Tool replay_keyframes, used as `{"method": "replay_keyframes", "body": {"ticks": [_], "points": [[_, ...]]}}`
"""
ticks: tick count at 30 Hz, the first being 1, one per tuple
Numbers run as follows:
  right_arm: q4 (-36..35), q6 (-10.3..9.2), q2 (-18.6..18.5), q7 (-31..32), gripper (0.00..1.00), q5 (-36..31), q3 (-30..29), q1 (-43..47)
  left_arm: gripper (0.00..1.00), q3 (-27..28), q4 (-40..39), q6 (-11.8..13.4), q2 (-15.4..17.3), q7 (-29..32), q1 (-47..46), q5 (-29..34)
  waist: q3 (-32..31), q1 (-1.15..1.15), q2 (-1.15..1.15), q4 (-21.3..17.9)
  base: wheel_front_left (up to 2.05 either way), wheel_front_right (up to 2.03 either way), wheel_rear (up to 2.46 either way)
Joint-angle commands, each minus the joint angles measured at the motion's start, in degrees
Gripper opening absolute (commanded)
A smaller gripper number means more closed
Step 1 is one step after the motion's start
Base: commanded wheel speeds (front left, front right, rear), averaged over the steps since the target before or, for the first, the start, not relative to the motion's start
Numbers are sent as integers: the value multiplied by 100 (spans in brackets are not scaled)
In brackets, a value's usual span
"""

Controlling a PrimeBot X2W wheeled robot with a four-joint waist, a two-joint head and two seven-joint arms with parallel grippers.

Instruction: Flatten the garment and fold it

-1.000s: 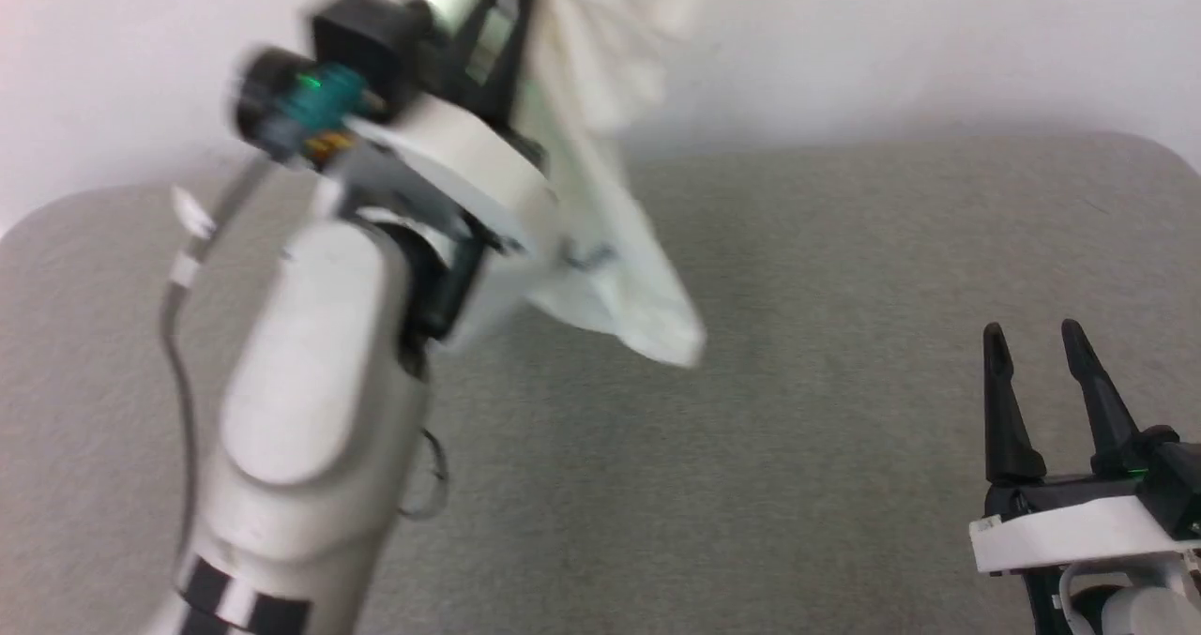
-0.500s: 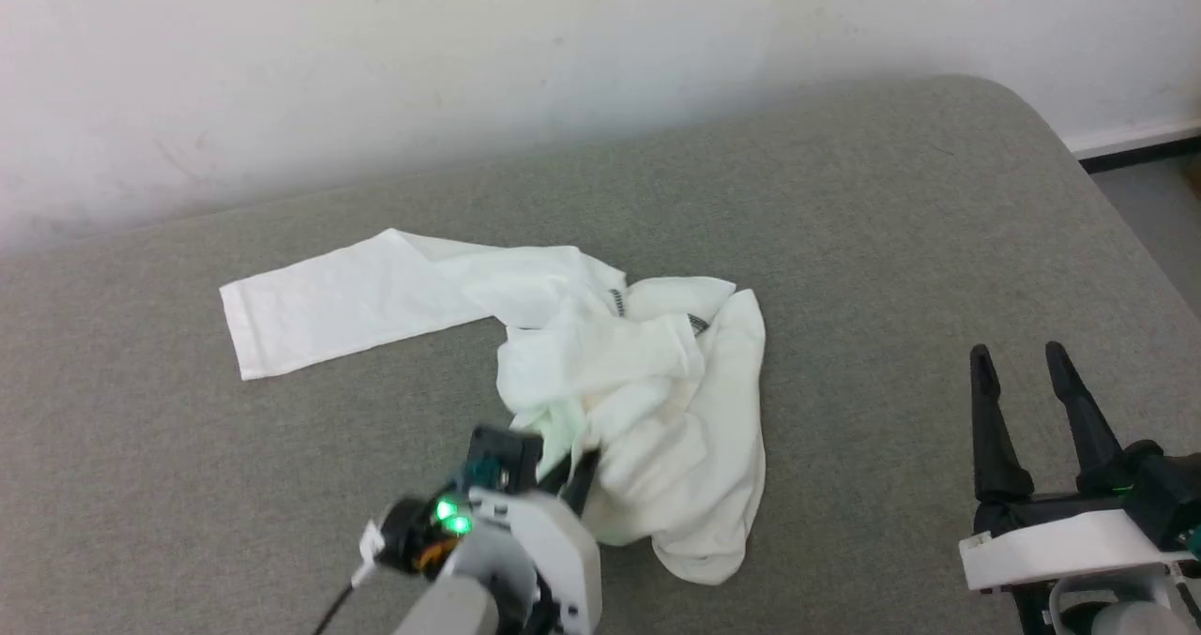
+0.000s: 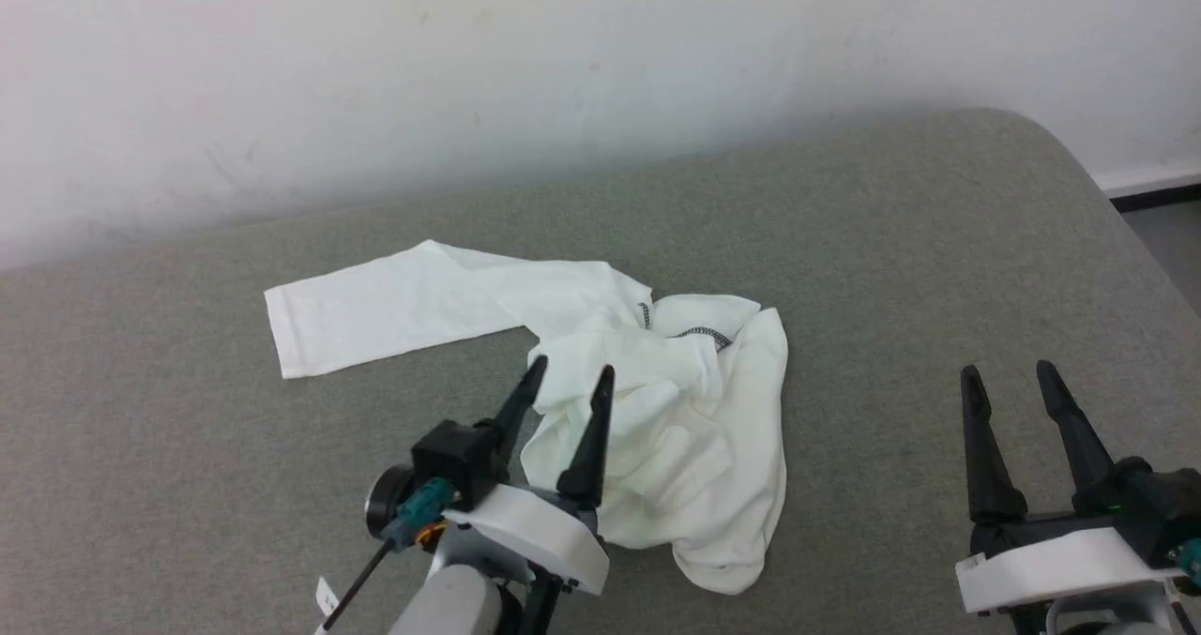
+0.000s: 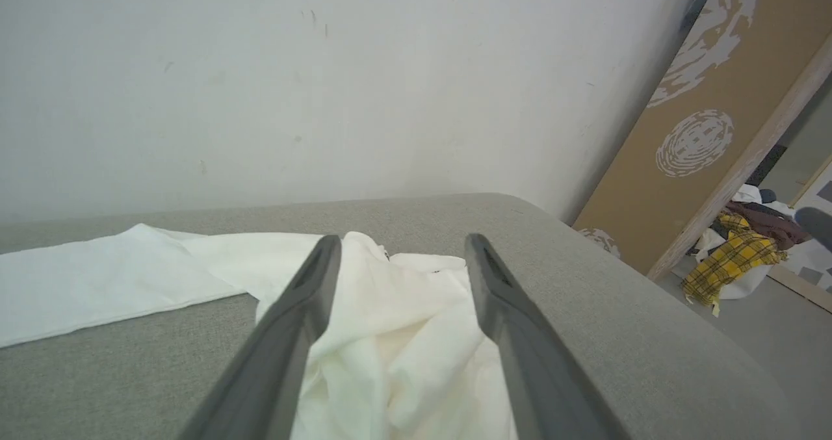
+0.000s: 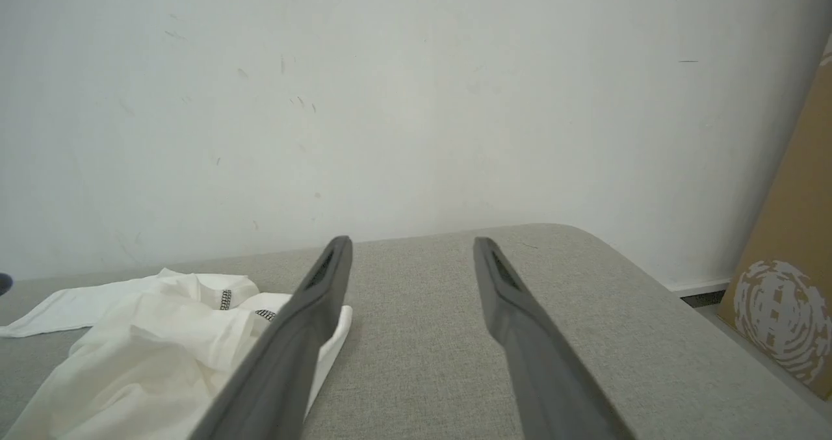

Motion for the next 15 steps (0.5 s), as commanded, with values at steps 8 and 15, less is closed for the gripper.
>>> {"method": "replay_keyframes", "body": {"ticks": [8, 15], "points": [[-158, -10, 15, 133, 100, -64, 38, 223, 100, 688, -928, 306, -8, -34, 566, 224, -160, 0, 0, 83, 0, 0, 0], [-240, -10, 15, 163, 100, -54, 10, 238, 100, 1504, -1402, 351, 186, -35, 1011, 519, -105, 0, 0, 128, 0, 0, 0]]}}
